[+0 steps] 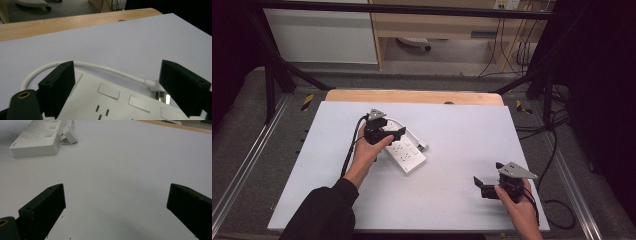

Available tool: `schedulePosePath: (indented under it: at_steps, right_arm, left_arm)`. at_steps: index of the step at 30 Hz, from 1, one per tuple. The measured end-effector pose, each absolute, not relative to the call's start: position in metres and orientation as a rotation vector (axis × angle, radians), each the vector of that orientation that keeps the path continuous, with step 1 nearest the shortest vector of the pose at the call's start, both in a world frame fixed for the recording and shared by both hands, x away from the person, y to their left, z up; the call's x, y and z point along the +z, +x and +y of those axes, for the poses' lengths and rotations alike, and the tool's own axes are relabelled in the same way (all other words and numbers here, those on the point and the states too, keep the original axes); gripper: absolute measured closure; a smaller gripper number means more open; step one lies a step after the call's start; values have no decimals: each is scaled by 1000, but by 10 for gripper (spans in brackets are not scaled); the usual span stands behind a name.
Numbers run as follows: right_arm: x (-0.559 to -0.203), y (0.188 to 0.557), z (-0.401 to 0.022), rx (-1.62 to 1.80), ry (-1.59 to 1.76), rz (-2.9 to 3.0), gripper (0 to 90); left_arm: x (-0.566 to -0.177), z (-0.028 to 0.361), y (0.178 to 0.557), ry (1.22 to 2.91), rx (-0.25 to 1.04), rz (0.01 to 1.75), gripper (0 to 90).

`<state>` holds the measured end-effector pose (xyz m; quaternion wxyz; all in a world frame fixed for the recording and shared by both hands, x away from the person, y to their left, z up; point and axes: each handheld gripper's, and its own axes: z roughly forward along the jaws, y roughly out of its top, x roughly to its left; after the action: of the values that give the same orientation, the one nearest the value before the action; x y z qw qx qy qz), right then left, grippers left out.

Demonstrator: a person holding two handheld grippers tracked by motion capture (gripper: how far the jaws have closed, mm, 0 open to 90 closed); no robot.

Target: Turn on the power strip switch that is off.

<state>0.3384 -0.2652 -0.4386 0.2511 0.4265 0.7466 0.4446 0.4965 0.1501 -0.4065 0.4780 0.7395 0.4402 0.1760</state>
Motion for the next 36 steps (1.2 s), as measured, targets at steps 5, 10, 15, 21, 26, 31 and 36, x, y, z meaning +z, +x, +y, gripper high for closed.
schedulePosePath:
  at_steps: [5, 10, 15, 21, 26, 31, 36]
  right_arm:
    - [-439, 338, -265, 1210, 1163, 2033, 27]
    - [-439, 338, -264, 1209, 1160, 2034, 27]
    - [-439, 339, -265, 1209, 1161, 2034, 27]
    - [-439, 339, -264, 1208, 1160, 2035, 26]
    - [-439, 339, -264, 1206, 1160, 2036, 27]
    - [-439, 339, -264, 1204, 1160, 2038, 27]
    - [-439, 339, -264, 1204, 1161, 2038, 27]
  left_arm:
    - [-400, 155, 491, 1809, 425, 1078, 99]
    - [-396, 159, 487, 1801, 419, 1089, 97]
    - [-395, 165, 480, 1773, 408, 1084, 97]
    - [-393, 174, 471, 1770, 401, 1080, 98]
    - [-390, 182, 463, 1757, 395, 1082, 98]
    - [-387, 192, 455, 1745, 393, 1085, 96]
    - [-383, 202, 448, 1728, 401, 1083, 97]
